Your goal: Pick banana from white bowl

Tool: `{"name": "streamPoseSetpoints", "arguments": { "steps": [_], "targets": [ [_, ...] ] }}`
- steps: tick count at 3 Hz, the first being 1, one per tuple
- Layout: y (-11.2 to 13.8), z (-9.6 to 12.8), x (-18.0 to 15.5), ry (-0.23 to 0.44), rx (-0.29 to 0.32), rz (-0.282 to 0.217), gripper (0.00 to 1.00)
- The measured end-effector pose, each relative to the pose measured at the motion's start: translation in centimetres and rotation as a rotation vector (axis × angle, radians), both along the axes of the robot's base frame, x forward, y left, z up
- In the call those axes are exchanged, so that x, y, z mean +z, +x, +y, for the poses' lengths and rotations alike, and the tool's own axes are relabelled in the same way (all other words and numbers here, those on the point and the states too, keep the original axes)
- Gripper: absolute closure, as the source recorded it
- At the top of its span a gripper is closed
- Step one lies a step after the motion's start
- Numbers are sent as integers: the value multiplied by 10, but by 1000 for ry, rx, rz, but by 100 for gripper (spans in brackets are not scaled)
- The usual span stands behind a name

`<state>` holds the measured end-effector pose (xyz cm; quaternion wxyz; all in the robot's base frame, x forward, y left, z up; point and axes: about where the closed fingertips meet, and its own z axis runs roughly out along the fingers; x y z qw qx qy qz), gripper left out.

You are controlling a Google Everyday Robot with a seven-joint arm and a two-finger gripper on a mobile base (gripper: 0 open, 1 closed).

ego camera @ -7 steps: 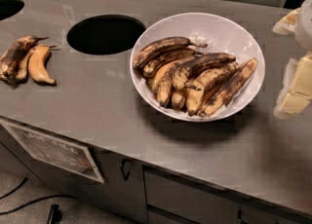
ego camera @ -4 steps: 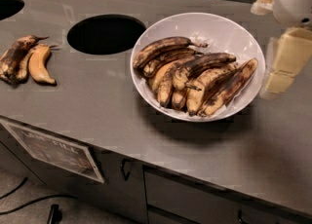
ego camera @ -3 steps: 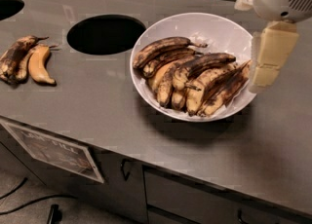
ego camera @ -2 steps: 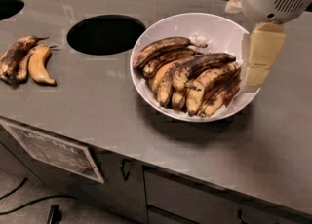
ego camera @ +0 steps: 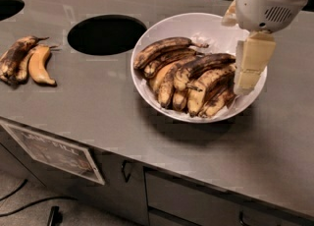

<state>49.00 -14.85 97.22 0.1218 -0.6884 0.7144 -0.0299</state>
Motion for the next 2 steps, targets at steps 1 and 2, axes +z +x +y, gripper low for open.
{"name": "streamPoseSetpoints", "arguments": {
  "steps": [1, 2],
  "targets": [
    [5, 2, -7, 14, 4, 16, 6],
    [12, 8, -16, 13, 16, 38, 7]
  ]
}}
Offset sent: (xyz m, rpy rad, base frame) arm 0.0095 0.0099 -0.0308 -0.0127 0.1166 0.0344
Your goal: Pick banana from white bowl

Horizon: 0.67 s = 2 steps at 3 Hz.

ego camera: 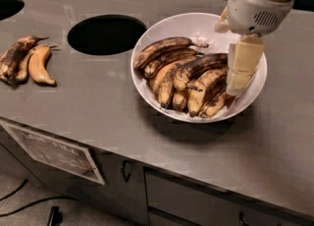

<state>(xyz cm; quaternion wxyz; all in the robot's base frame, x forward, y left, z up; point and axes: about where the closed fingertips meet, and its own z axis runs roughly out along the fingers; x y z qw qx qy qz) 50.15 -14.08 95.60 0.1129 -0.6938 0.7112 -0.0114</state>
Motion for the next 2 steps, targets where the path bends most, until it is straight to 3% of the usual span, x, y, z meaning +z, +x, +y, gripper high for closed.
{"name": "streamPoseSetpoints", "arguments": {
  "steps": [2],
  "targets": [
    [10, 5, -15, -2, 11, 40, 11]
  ]
}}
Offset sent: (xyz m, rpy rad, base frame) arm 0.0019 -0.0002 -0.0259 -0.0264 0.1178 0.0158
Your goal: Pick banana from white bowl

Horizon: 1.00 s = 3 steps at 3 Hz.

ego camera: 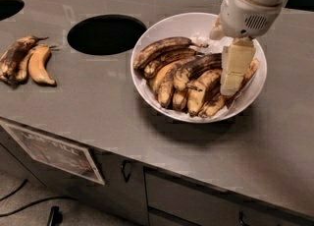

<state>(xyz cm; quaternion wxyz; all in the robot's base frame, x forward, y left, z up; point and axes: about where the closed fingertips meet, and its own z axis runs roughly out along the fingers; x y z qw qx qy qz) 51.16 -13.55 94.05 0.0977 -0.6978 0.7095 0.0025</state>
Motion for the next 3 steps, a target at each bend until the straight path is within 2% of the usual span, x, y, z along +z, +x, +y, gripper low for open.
{"name": "streamPoseSetpoints", "arguments": {
  "steps": [1, 2, 3],
  "targets": [
    [0, 0, -1, 0, 0, 1, 24],
    [2, -2, -6, 5, -5, 11, 31],
    [2, -1, -7, 7, -5, 16, 27]
  ]
}}
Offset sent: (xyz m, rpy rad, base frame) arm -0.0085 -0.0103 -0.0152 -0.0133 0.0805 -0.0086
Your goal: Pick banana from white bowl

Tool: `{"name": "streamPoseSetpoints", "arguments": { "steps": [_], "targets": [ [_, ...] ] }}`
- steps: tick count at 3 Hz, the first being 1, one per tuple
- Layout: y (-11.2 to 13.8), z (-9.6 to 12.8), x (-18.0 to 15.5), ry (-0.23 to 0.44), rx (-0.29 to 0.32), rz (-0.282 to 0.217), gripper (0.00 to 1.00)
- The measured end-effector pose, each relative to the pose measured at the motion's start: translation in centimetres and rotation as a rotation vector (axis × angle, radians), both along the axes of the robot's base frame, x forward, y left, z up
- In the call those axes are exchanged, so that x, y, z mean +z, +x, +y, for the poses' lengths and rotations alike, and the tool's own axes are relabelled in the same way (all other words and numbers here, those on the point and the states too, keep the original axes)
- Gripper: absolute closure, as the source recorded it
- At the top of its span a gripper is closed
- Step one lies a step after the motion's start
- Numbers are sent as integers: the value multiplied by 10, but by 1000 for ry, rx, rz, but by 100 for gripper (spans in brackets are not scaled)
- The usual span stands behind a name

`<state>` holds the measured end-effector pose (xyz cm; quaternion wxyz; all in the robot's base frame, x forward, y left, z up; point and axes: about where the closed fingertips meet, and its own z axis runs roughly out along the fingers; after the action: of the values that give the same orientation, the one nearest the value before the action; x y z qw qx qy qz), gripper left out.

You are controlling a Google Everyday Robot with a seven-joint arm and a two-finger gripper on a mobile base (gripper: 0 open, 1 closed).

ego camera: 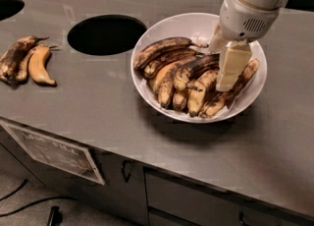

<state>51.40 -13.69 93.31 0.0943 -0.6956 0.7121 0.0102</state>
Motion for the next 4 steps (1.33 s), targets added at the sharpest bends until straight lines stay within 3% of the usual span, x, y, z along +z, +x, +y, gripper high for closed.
{"name": "streamPoseSetpoints", "arguments": {
  "steps": [3, 4],
  "targets": [
    [8, 11, -1, -7, 17, 7, 30],
    [10, 12, -3, -9, 18, 13, 46]
  ]
}}
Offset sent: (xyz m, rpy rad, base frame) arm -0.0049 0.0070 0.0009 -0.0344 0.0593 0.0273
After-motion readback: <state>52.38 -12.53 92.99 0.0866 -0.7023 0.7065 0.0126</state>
